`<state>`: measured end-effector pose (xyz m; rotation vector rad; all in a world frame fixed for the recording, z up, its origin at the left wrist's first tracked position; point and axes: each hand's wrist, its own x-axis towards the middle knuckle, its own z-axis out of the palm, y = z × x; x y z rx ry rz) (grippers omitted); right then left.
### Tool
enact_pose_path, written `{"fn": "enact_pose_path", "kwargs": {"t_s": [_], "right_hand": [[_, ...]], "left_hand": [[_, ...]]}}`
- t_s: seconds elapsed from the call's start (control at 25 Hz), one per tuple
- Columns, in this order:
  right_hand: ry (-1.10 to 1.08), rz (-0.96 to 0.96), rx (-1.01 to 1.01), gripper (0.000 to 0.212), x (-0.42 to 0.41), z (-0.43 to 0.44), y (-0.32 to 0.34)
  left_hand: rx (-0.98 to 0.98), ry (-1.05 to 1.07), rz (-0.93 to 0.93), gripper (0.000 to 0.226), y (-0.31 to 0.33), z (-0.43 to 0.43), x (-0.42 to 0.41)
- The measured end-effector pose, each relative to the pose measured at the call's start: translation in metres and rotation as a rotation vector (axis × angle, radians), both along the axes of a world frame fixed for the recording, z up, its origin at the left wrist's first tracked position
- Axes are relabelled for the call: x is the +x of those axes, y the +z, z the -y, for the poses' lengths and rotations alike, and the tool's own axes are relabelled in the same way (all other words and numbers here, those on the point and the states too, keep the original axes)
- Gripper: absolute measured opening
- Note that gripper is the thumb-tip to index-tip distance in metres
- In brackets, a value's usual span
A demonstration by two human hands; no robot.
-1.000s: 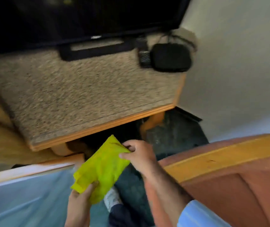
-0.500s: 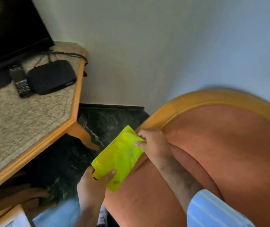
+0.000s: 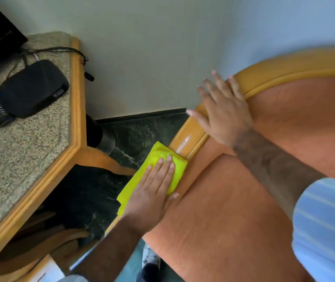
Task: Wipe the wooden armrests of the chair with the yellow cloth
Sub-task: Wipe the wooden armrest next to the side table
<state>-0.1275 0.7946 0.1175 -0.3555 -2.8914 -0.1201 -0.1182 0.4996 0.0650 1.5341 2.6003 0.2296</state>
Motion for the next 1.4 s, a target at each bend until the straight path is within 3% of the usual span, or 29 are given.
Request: {"fn": "enact_pose_path", "kwargs": {"t_s": [0.2, 0.36, 0.52, 0.72, 0.96, 1.08, 1.28, 1.4], "right_hand": [[0.067, -0.123, 0.043, 0.063, -0.002, -0.016, -0.018], [0.073, -0.259, 0.048, 0.059, -0.006, -0.015, -0.026], [0.112, -0.330, 0.078, 0.052, -0.006, -0.016, -0.029], [0.100, -0.292, 0.076, 0.053, -0.004, -0.014, -0.022], [0.125, -0.343, 0.088, 0.047, -0.006, -0.021, -0.031], [0.141, -0.332, 0.101, 0.045, -0.007, -0.019, -0.029], [0.109, -0.325, 0.054, 0.044, -0.003, -0.013, -0.023], [0.099, -0.335, 0.051, 0.045, -0.004, -0.014, -0.026]], "left_hand": [[-0.070, -0.085, -0.015, 0.064, -0.017, 0.095, 0.018], [-0.062, -0.105, -0.100, 0.066, -0.016, 0.043, 0.003], [0.037, -0.047, 0.019, 0.065, -0.017, 0.023, 0.001], [0.069, -0.079, 0.131, 0.056, -0.006, 0.076, 0.005], [0.218, 0.008, 0.131, 0.051, -0.018, 0.004, -0.004], [0.247, 0.018, 0.168, 0.049, -0.019, 0.024, -0.003], [0.113, -0.084, 0.097, 0.047, -0.011, 0.106, 0.014], [0.144, -0.068, 0.098, 0.051, -0.016, 0.056, 0.000]]}}
